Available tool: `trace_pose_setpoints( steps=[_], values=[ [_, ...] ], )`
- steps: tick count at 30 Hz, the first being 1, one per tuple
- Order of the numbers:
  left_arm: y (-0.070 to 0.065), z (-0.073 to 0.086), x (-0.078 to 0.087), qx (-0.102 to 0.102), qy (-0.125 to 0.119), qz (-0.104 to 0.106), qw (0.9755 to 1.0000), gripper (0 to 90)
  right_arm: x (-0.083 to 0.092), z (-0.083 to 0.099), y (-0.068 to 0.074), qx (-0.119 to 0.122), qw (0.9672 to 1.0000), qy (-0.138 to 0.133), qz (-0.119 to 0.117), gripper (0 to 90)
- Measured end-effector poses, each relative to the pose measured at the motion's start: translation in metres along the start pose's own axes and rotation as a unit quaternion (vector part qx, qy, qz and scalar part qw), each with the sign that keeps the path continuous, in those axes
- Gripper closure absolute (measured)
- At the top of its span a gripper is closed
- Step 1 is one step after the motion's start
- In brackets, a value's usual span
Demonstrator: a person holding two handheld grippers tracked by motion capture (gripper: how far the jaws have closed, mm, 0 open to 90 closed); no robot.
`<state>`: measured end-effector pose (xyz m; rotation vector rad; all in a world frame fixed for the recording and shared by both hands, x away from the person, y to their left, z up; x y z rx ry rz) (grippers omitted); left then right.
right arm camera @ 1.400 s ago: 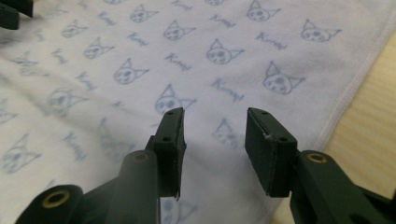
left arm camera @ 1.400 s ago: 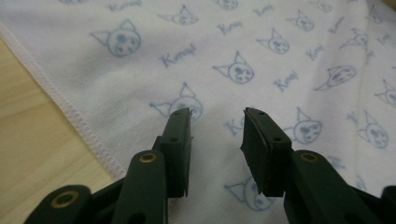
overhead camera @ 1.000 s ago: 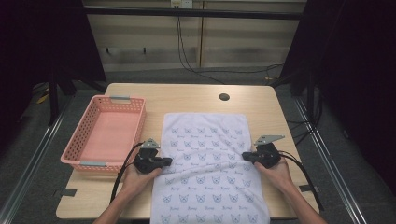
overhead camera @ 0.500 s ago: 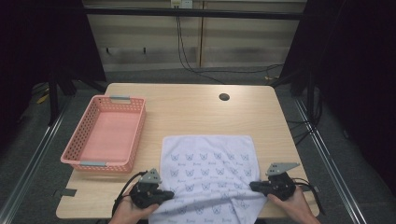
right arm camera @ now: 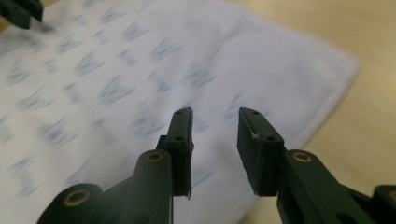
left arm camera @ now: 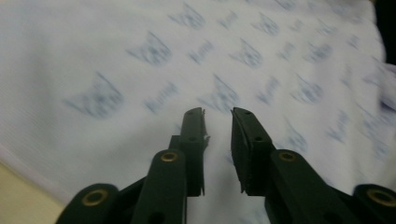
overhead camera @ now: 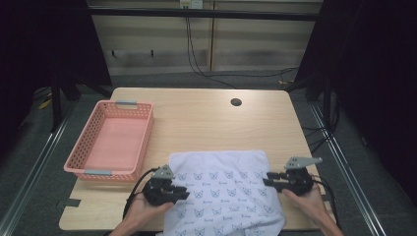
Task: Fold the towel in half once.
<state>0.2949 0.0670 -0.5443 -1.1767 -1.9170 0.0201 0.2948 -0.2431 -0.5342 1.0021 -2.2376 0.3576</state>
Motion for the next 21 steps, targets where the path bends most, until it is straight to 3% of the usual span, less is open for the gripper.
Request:
trace_pose_setpoints(
  steps=[1,4,6,9,13,14,16,18,21],
  values=[
    [0.006,-0.006,-0.003,0.012,-0.006,-0.008,0.9999,72.8,-0.005,-0.004,-0.012,-0.003,0.9999,-0.003,0.012,62.6],
    [0.018,-0.014,-0.009,-0.005,-0.004,-0.031,0.9995,70.8,-0.026,-0.008,-0.042,-0.005,0.9991,0.018,0.037,58.8],
    [0.025,-0.018,-0.009,0.015,-0.016,-0.026,0.9994,70.5,-0.037,-0.008,-0.054,-0.002,0.9984,0.031,0.047,57.0],
    [0.03,-0.019,-0.01,0.026,-0.019,-0.028,0.9991,67.7,-0.049,-0.007,-0.069,-0.015,0.9979,0.033,0.054,53.4],
    [0.033,-0.019,-0.007,0.029,-0.027,-0.036,0.9986,64.6,-0.056,-0.006,-0.07,-0.011,0.9979,0.03,0.057,52.4],
    [0.034,-0.019,-0.007,0.032,-0.026,-0.035,0.9985,62.8,-0.056,-0.006,-0.067,-0.007,0.9978,0.034,0.056,56.3],
    [0.036,-0.019,-0.008,0.03,-0.026,-0.044,0.9983,61.1,-0.054,-0.006,-0.06,0.009,0.9983,0.039,0.043,75.1],
    [0.037,-0.019,-0.009,0.03,-0.026,-0.048,0.998,56.7,-0.049,-0.002,-0.052,0.009,0.9986,0.04,0.031,86.1],
    [0.041,-0.022,-0.008,0.035,-0.035,-0.052,0.9974,53.6,-0.042,0.003,-0.047,0.005,0.9986,0.045,0.027,88.0]
  ],
)
Point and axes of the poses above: each handheld gripper's, and its own axes: x roughly backward along the jaws, z roughly out of its underside, y roughly to its left, the point moved 9 cm from there along -x, roughly forward along the jaws, and after that the axes turned 10 degrees about x, right-handed, at the moved point
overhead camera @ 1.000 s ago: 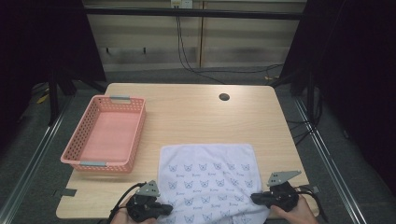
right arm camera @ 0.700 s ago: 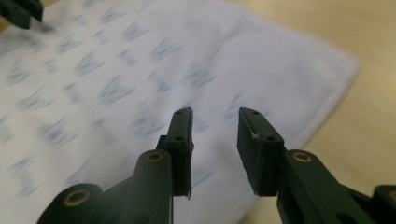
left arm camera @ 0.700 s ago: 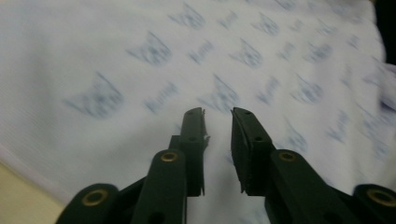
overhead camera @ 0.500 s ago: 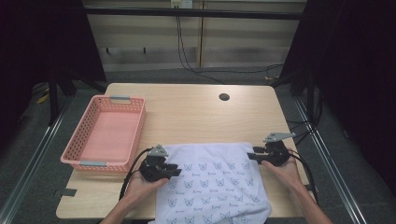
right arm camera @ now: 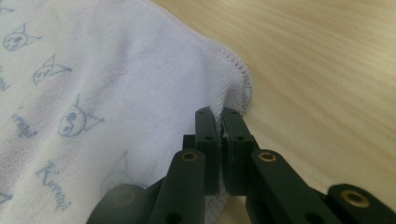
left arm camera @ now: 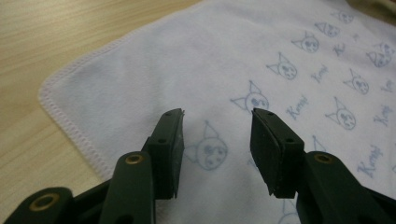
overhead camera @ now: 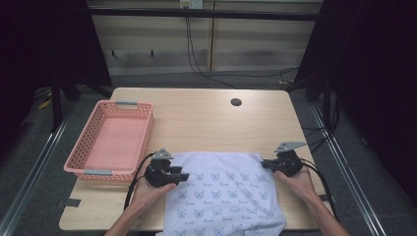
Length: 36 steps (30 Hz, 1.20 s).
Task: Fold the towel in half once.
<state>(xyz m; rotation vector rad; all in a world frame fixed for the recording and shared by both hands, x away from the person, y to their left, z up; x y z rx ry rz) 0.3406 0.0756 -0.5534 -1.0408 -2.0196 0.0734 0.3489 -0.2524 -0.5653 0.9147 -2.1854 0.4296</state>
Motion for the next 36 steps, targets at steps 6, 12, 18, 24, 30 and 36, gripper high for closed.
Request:
trace_pose_setpoints(
  steps=[6,12,18,24,30,36],
  values=[
    [0.006,-0.004,-0.008,-0.001,0.001,-0.012,0.9999,49.6,0.018,0.018,0.006,-0.007,0.9999,-0.002,-0.013,88.3],
    [0.018,-0.018,-0.015,0.007,-0.022,-0.037,0.9991,44.8,0.024,0.025,0.006,-0.016,0.9997,-0.008,-0.016,88.2],
    [0.019,-0.015,-0.017,-0.016,-0.017,-0.045,0.9987,54.8,0.021,0.022,0.005,-0.023,0.9995,-0.011,-0.018,88.0],
    [0.006,-0.003,-0.014,-0.035,0.021,-0.018,0.999,83.8,0.016,0.017,0.01,-0.025,0.9991,-0.014,-0.032,88.1],
    [0.004,-0.001,-0.01,-0.02,0.022,0.002,0.9996,87.8,0.019,0.009,0.011,-0.04,0.9976,-0.034,-0.044,88.2],
    [-0.004,-0.023,0.007,-0.005,-0.025,0.037,0.999,87.9,0.037,-0.01,-0.002,-0.063,0.9931,-0.089,-0.043,88.3]
  ],
)
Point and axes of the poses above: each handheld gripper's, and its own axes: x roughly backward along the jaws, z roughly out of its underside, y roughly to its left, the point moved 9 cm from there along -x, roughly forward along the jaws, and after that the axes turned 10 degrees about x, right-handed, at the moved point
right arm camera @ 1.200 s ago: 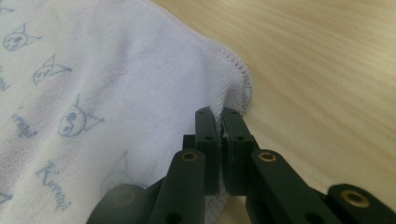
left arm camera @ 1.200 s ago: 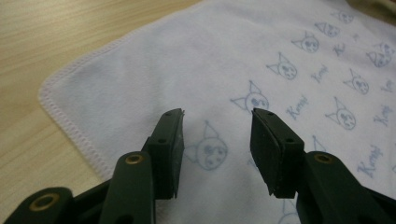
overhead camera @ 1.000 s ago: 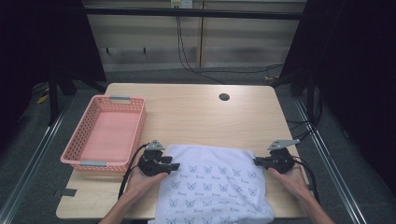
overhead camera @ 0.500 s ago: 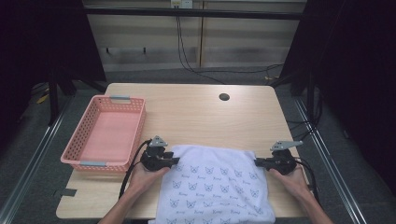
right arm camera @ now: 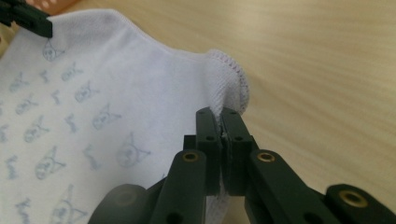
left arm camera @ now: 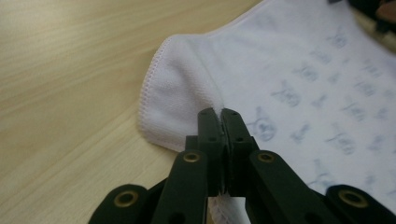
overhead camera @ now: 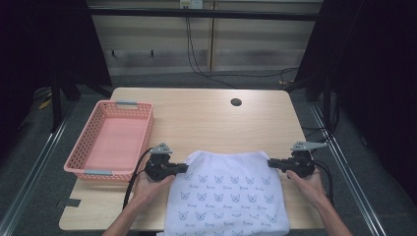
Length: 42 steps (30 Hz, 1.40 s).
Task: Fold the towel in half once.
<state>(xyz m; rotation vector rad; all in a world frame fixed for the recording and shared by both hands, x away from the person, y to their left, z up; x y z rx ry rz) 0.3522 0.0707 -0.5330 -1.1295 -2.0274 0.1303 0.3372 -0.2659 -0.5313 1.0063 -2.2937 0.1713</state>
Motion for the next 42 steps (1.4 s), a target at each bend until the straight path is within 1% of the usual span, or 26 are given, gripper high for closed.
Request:
trace_pose_setpoints(
  steps=[2,3,5,6,7,8,10,13,15,17,18,19,21,22,24,26,27,28,30,31,32,34,35,38,40,42],
  values=[
    [-0.003,-0.01,0.006,0.003,-0.017,0.009,0.9998,87.8,0.003,-0.01,-0.002,0.001,0.9999,-0.013,0.002,88.3],
    [-0.005,-0.013,0.008,0.01,-0.025,0.015,0.9995,87.8,0.005,-0.016,-0.003,0.0,0.9998,-0.021,0.003,88.3],
    [-0.007,-0.023,0.015,0.003,-0.037,0.014,0.9992,87.8,0.008,-0.029,-0.005,0.001,0.9993,-0.036,0.003,88.4],
    [-0.007,-0.029,0.019,0.007,-0.045,0.019,0.9988,87.8,0.009,-0.036,-0.006,0.002,0.999,-0.043,0.004,88.4],
    [-0.008,-0.034,0.022,0.004,-0.049,0.02,0.9986,87.8,0.011,-0.043,-0.008,0.003,0.9988,-0.049,0.005,88.4],
    [-0.007,-0.042,0.028,-0.004,-0.059,0.01,0.9982,87.9,0.013,-0.048,-0.01,0.004,0.9985,-0.053,0.008,88.4],
    [-0.004,-0.058,0.039,0.001,-0.078,0.012,0.9968,87.8,0.018,-0.066,-0.017,0.003,0.9975,-0.068,0.016,88.4],
    [0.005,-0.083,0.054,0.0,-0.102,-0.001,0.9948,87.9,0.027,-0.09,-0.028,0.003,0.9957,-0.089,0.027,88.4],
    [0.009,-0.098,0.06,-0.007,-0.108,-0.008,0.9941,87.9,0.031,-0.107,-0.036,0.005,0.9944,-0.099,0.035,88.4],
    [0.012,-0.112,0.062,-0.017,-0.112,-0.023,0.9933,87.9,0.033,-0.122,-0.041,0.008,0.9935,-0.107,0.038,88.5],
    [0.012,-0.121,0.061,-0.018,-0.115,-0.021,0.993,87.9,0.033,-0.127,-0.043,0.008,0.9934,-0.107,0.04,88.5],
    [0.013,-0.129,0.062,-0.02,-0.121,-0.026,0.9921,87.9,0.033,-0.135,-0.047,0.009,0.9932,-0.107,0.044,88.5],
    [0.013,-0.144,0.063,-0.019,-0.133,-0.021,0.9907,87.9,0.032,-0.147,-0.054,0.012,0.9931,-0.103,0.055,88.6],
    [0.013,-0.149,0.063,-0.022,-0.137,-0.023,0.9901,87.9,0.032,-0.153,-0.058,0.008,0.9929,-0.103,0.059,88.6],
    [0.013,-0.166,0.067,-0.03,-0.144,-0.033,0.9886,87.9,0.034,-0.165,-0.064,0.007,0.9923,-0.102,0.069,88.6],
    [0.008,-0.181,0.075,-0.035,-0.163,-0.031,0.9856,87.9,0.041,-0.182,-0.072,0.008,0.9902,-0.112,0.083,88.7],
    [0.006,-0.183,0.077,-0.038,-0.165,-0.03,0.9851,87.9,0.048,-0.192,-0.075,0.004,0.9885,-0.123,0.088,88.7],
    [0.004,-0.188,0.083,-0.044,-0.17,-0.027,0.984,87.9,0.05,-0.196,-0.076,0.003,0.9879,-0.127,0.089,88.7],
    [-0.001,-0.187,0.088,-0.048,-0.174,-0.021,0.9833,87.9,0.061,-0.205,-0.074,0.005,0.9854,-0.149,0.083,88.7],
    [-0.002,-0.183,0.088,-0.047,-0.173,-0.02,0.9837,87.9,0.063,-0.205,-0.07,0.007,0.9852,-0.152,0.079,88.7],
    [-0.003,-0.176,0.086,-0.051,-0.164,-0.021,0.9848,87.9,0.063,-0.201,-0.066,0.012,0.9862,-0.146,0.078,88.8],
    [-0.004,-0.162,0.082,-0.061,-0.146,-0.023,0.9871,87.9,0.063,-0.189,-0.059,0.022,0.9887,-0.13,0.071,88.8],
    [-0.005,-0.153,0.081,-0.058,-0.138,-0.021,0.9885,87.9,0.062,-0.181,-0.055,0.023,0.9897,-0.125,0.066,88.8],
    [-0.014,-0.128,0.08,-0.053,-0.129,0.0,0.9902,87.9,0.063,-0.15,-0.04,0.021,0.992,-0.118,0.042,88.9],
    [-0.019,-0.111,0.078,-0.061,-0.113,-0.007,0.9917,87.9,0.065,-0.132,-0.028,0.019,0.9927,-0.117,0.026,88.9],
    [-0.03,-0.094,0.081,-0.064,-0.109,0.008,0.9919,87.9,0.067,-0.113,-0.014,0.019,0.9937,-0.11,0.012,88.9]
  ],
)
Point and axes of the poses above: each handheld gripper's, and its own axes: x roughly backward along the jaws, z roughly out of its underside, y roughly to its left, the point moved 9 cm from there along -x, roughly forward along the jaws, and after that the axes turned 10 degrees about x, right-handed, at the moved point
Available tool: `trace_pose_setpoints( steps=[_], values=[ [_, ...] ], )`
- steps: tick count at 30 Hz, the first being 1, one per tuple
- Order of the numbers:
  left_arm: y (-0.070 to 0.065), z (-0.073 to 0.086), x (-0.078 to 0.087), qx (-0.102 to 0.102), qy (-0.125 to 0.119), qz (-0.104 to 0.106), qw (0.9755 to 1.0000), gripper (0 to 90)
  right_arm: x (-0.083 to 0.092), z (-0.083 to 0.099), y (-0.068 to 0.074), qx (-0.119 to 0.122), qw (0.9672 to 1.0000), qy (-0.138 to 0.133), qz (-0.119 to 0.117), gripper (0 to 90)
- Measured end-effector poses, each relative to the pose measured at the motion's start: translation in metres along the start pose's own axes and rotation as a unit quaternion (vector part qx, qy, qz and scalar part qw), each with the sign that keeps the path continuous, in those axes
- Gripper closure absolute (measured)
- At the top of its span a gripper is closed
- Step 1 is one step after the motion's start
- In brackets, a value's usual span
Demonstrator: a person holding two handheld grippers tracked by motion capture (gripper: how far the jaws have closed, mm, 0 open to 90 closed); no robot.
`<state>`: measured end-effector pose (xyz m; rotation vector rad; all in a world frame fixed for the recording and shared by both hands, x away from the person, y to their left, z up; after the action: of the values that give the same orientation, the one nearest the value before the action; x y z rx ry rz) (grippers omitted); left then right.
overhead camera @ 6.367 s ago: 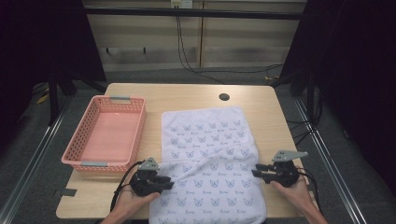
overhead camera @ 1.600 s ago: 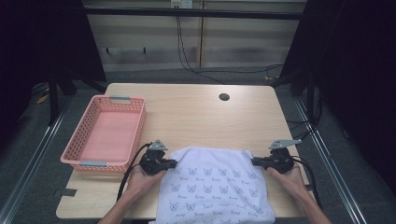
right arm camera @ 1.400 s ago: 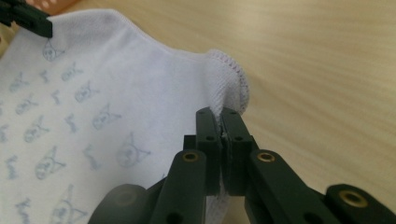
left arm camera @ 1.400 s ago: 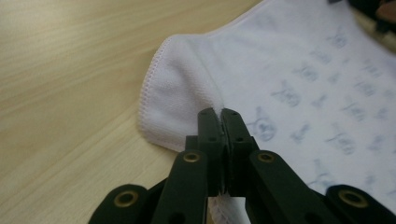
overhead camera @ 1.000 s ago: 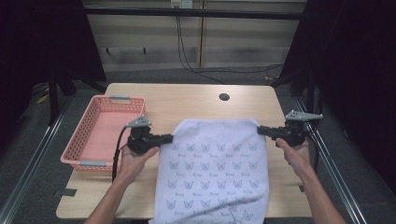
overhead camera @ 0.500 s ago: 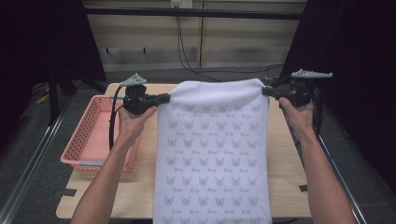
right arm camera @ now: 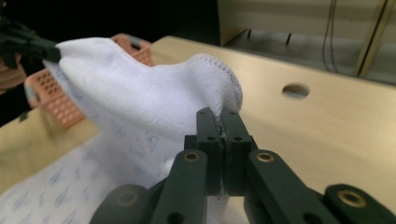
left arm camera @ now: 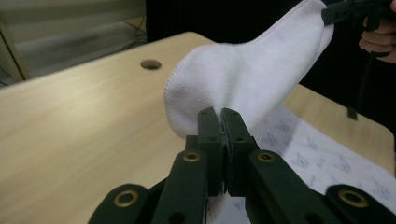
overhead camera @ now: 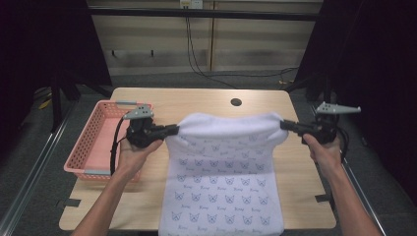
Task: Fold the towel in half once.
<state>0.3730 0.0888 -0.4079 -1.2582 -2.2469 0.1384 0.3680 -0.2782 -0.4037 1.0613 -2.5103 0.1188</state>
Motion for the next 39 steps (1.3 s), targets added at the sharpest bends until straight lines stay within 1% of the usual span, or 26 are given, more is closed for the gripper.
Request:
trace_pose_setpoints(
  steps=[3,5,7,8,9,10,11,12,14,16,18,19,20,22,23,24,25,26,29,31,33,34,35,36,38,39],
  values=[
    [-0.014,0.019,0.01,-0.004,0.011,0.006,0.9999,87.9,0.011,0.028,0.028,0.002,0.9996,0.019,-0.019,88.9],
    [-0.024,0.034,0.016,-0.005,0.024,0.008,0.9997,87.9,0.018,0.04,0.041,0.004,0.9992,0.028,-0.027,88.9],
    [-0.034,0.053,0.023,0.002,0.031,0.017,0.9994,87.9,0.026,0.052,0.059,0.002,0.9987,0.031,-0.04,88.9],
    [-0.038,0.063,0.025,0.009,0.039,0.013,0.9991,87.9,0.028,0.056,0.064,0.001,0.9985,0.035,-0.042,88.9],
    [-0.045,0.073,0.027,0.011,0.045,0.018,0.9988,87.9,0.03,0.063,0.071,0.0,0.9981,0.04,-0.046,88.9],
    [-0.051,0.084,0.028,0.005,0.054,0.02,0.9984,87.8,0.031,0.07,0.078,-0.003,0.9974,0.049,-0.053,88.9],
    [-0.054,0.095,0.028,0.011,0.067,0.018,0.9975,87.8,0.031,0.08,0.085,-0.007,0.9966,0.058,-0.058,88.9],
    [-0.056,0.107,0.028,0.025,0.08,0.02,0.9963,87.9,0.031,0.09,0.092,-0.01,0.9954,0.072,-0.064,88.9],
    [-0.058,0.132,0.025,0.029,0.106,0.026,0.9936,87.8,0.028,0.113,0.104,-0.016,0.9926,0.097,-0.071,88.9],
    [-0.05,0.158,0.02,0.045,0.137,0.018,0.9895,87.8,0.024,0.134,0.113,-0.024,0.9889,0.123,-0.08,88.9],
    [-0.043,0.174,0.018,0.045,0.161,0.017,0.9858,87.8,0.021,0.149,0.117,-0.032,0.9856,0.142,-0.086,88.9],
    [-0.04,0.179,0.017,0.056,0.167,0.019,0.9842,87.7,0.019,0.158,0.118,-0.036,0.9834,0.157,-0.084,88.9],
    [-0.038,0.183,0.016,0.064,0.173,0.02,0.9826,87.7,0.018,0.165,0.118,-0.037,0.9812,0.169,-0.084,88.9],
    [-0.038,0.189,0.013,0.056,0.188,0.021,0.9802,87.7,0.015,0.174,0.116,-0.042,0.9773,0.192,-0.078,88.9],
    [-0.039,0.192,0.009,0.051,0.198,0.023,0.9786,87.7,0.014,0.176,0.116,-0.039,0.9764,0.198,-0.078,88.9],
    [-0.038,0.193,0.006,0.048,0.203,0.018,0.9778,87.7,0.012,0.181,0.115,-0.035,0.9737,0.213,-0.073,88.9],
    [-0.037,0.192,0.003,0.045,0.204,0.015,0.9779,87.7,0.009,0.184,0.115,-0.031,0.9709,0.226,-0.072,89.1],
    [-0.035,0.19,-0.001,0.046,0.201,0.01,0.9785,87.7,0.007,0.184,0.113,-0.032,0.9715,0.223,-0.073,89.1],
    [-0.025,0.181,-0.013,0.058,0.194,0.0,0.9793,87.8,0.0,0.18,0.104,-0.028,0.973,0.222,-0.057,89.2],
    [-0.015,0.173,-0.023,0.053,0.189,-0.016,0.9804,87.7,-0.006,0.177,0.093,-0.029,0.9742,0.219,-0.043,89.2],
    [-0.003,0.162,-0.036,0.057,0.177,-0.034,0.9819,87.8,-0.013,0.173,0.078,-0.027,0.9757,0.216,-0.021,89.2],
    [0.002,0.156,-0.045,0.064,0.173,-0.036,0.9822,87.7,-0.018,0.171,0.07,-0.03,0.9764,0.213,-0.014,89.2],
    [0.006,0.152,-0.05,0.065,0.17,-0.041,0.9824,87.7,-0.022,0.168,0.059,-0.032,0.9763,0.214,0.0,89.2],
    [0.011,0.147,-0.057,0.066,0.165,-0.045,0.9831,87.8,-0.026,0.166,0.053,-0.034,0.9772,0.21,0.003,89.2],
    [0.024,0.137,-0.07,0.072,0.161,-0.05,0.9831,87.8,-0.034,0.162,0.035,-0.027,0.9779,0.207,0.02,89.3],
    [0.029,0.133,-0.074,0.068,0.158,-0.055,0.9836,87.8,-0.04,0.159,0.025,-0.028,0.9779,0.206,0.027,89.2]
  ],
)
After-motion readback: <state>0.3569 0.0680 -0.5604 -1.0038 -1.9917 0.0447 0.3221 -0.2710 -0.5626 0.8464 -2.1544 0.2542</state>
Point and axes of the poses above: each handheld gripper's, and its own axes: x roughly backward along the jaws, z roughly out of its underside, y roughly to its left, the point moved 9 cm from there along -x, roughly forward along the jaws, and after that the axes turned 10 degrees about x, right-handed, at the moved point
